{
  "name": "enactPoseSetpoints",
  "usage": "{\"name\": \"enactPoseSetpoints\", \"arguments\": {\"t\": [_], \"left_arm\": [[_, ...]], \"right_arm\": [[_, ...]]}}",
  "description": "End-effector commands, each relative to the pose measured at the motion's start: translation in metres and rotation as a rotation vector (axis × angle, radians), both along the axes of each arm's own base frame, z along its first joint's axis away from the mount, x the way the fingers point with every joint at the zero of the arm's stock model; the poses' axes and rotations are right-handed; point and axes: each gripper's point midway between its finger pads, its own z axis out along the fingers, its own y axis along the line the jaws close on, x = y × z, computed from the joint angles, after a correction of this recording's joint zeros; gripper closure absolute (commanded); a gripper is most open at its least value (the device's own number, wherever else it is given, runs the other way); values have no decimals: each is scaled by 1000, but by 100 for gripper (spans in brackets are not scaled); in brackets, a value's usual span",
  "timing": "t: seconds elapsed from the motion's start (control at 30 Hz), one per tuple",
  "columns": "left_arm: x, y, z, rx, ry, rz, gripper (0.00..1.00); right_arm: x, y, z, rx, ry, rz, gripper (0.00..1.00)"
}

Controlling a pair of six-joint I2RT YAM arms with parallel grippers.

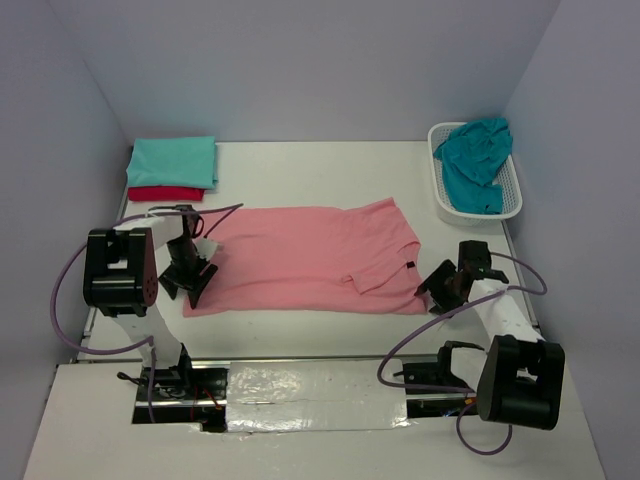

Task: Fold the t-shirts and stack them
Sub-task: Fold the flattened tshirt in 1/3 of the way

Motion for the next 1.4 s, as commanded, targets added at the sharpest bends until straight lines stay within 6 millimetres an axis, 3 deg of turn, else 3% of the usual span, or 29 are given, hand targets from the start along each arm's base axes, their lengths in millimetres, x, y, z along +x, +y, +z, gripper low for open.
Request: {"name": "enactPoseSetpoints", "arguments": {"t": [0.0,0.23,0.3,0.4,0.43,0.47,0.53,0.57,0.6,0.63,0.67,0.7,0.73,0.77,0.83,0.9,0.97,1.0,1.13,1.37], "left_arm": [[17,1,4,-4,-51,-12,25],[87,6,63,24,-249,33,23],[110,18,84,92,-321,39,23],[143,46,114,259,-444,64,24],[167,49,138,278,-546,82,26],[181,41,151,264,-596,71,32],[215,-5,185,122,-741,-33,40],[222,-61,195,59,-790,-177,44],[223,-96,199,28,-814,-330,48],[222,-131,191,-10,-832,-454,53],[205,-194,194,-89,-866,-634,66],[195,-222,192,-129,-892,-772,71],[171,-248,178,-224,-881,-876,74],[156,-293,181,-305,-944,-1032,74],[113,-347,156,-440,-861,-1206,75],[91,-372,150,-526,-790,-1261,73],[63,-406,134,-675,-735,-1333,60],[64,-408,134,-676,-749,-1342,60],[45,-431,98,-678,-715,-1423,50],[31,-462,68,-679,-774,-1551,51]], "right_arm": [[9,-14,8,-73,-23,-14,35],[63,-32,84,-181,-251,54,34],[76,-34,98,-209,-260,132,36],[89,-34,104,-211,-251,205,41],[94,-34,106,-221,-266,228,43],[98,-30,107,-203,-284,253,45],[109,-23,103,-184,-292,301,48],[113,-16,103,-156,-304,327,53],[117,-11,96,-140,-286,345,58],[121,-8,93,-136,-287,359,62],[122,-1,89,-131,-279,388,64],[126,4,80,-117,-253,416,64],[128,8,76,-109,-237,437,64],[133,17,69,-112,-220,495,65],[137,23,62,-143,-192,541,62],[145,22,51,-164,-171,549,58],[147,19,37,-168,-133,541,56],[148,20,34,-161,-132,544,56],[147,33,21,-138,-118,590,56],[149,34,14,-151,-99,621,59]]}}
